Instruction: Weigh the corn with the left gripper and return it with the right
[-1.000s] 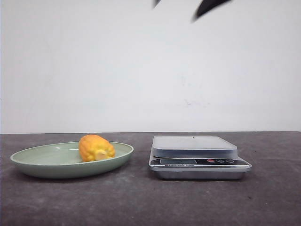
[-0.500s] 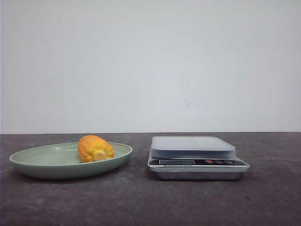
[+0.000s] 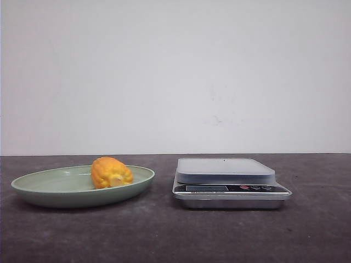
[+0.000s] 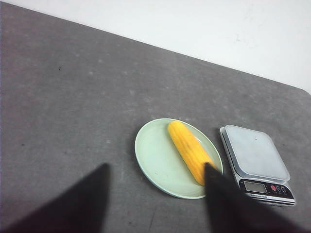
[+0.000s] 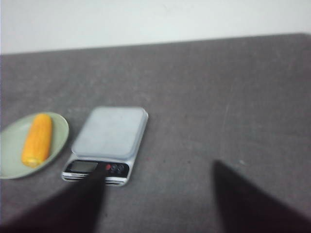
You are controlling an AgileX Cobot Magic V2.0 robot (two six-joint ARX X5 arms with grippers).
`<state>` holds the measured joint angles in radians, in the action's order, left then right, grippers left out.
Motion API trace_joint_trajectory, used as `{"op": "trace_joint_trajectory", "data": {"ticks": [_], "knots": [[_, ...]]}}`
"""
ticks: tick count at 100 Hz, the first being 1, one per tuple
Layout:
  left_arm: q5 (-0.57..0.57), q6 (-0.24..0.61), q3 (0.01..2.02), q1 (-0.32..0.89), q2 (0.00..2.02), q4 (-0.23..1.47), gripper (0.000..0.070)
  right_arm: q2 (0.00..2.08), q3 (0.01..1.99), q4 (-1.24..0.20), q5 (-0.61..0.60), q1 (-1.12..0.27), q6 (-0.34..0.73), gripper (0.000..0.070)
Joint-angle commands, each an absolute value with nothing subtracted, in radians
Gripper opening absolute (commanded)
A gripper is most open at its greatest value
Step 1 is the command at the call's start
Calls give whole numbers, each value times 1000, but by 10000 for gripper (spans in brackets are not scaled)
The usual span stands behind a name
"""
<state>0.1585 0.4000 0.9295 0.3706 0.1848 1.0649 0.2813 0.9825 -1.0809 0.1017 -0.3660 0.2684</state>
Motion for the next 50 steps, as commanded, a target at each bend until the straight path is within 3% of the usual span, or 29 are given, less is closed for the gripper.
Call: {"op": "trace_joint_trajectory", "data": {"ticks": [1,50], "knots": [[159,371,937,373,189,1037,12,278,967,-1040,104,-369,282,8],[159,355,936,373,189,987,17,278,944,-972,105,-370,281,10]]}}
